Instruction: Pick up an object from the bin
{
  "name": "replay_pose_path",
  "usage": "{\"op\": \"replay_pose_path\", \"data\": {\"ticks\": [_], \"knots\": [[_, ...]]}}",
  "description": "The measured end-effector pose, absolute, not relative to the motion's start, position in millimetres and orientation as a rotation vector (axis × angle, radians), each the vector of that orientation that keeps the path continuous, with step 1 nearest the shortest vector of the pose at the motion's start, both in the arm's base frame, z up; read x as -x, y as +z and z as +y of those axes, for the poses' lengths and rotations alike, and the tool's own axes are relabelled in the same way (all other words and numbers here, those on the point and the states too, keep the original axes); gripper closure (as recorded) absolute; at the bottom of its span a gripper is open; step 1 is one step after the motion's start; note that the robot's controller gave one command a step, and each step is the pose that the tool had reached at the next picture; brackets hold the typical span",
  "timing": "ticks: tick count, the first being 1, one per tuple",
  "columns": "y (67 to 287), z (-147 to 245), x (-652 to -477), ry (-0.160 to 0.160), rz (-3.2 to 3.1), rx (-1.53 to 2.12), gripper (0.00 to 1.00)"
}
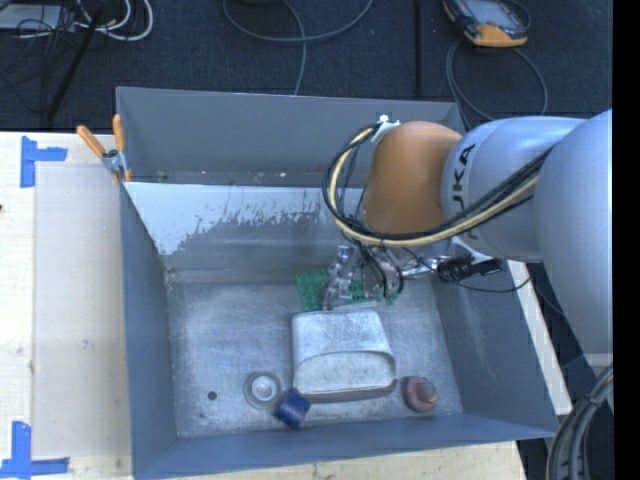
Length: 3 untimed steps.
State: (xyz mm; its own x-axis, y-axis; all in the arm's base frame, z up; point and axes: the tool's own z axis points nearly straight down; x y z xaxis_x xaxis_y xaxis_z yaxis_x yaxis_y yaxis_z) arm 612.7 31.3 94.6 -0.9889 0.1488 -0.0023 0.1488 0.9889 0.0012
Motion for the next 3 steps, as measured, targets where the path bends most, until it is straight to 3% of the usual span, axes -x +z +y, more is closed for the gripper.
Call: {"op": "replay_pose_path", "data": {"ticks": [1,2,3], "knots": [[223,-27,-577.5,-0.002,3.084,0.571,1.00],[222,-27,-576.8,0.001,3.088,0.567,0.00],[121,33,-606.1,0.007,3.102,0.529,0.00]]}}
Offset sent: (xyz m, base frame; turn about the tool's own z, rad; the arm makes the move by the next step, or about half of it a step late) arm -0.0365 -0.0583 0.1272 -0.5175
